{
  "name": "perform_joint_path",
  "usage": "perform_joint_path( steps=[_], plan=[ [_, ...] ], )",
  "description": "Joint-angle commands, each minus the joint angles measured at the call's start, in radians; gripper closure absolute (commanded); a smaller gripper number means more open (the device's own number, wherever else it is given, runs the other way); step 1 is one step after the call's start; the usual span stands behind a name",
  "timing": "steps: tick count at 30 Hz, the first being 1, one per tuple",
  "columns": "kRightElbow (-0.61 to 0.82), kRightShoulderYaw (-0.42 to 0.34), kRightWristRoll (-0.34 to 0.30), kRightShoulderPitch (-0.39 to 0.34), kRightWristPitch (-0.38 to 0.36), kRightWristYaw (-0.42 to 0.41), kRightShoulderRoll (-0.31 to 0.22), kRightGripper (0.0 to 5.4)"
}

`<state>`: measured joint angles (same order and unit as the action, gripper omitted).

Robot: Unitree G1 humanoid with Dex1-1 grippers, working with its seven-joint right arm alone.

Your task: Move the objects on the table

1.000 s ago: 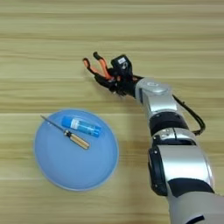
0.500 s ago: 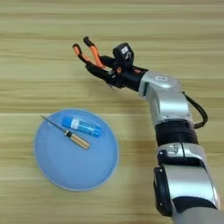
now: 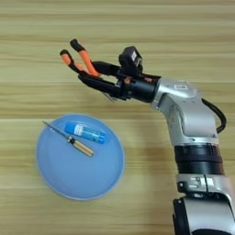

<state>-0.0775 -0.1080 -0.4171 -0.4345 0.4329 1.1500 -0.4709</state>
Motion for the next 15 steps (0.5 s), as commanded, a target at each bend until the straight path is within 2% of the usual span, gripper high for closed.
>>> perform_joint_path(
  steps=[1,9,15],
  plan=[
    [0.095,-0.014,-0.074,-0.043,0.045,0.009,-0.040,3.03],
    [0.119,0.011,-0.142,-0.037,0.187,0.049,-0.062,3.03],
    [0.112,0.053,-0.134,-0.041,0.240,0.062,-0.075,3.03]
  ],
)
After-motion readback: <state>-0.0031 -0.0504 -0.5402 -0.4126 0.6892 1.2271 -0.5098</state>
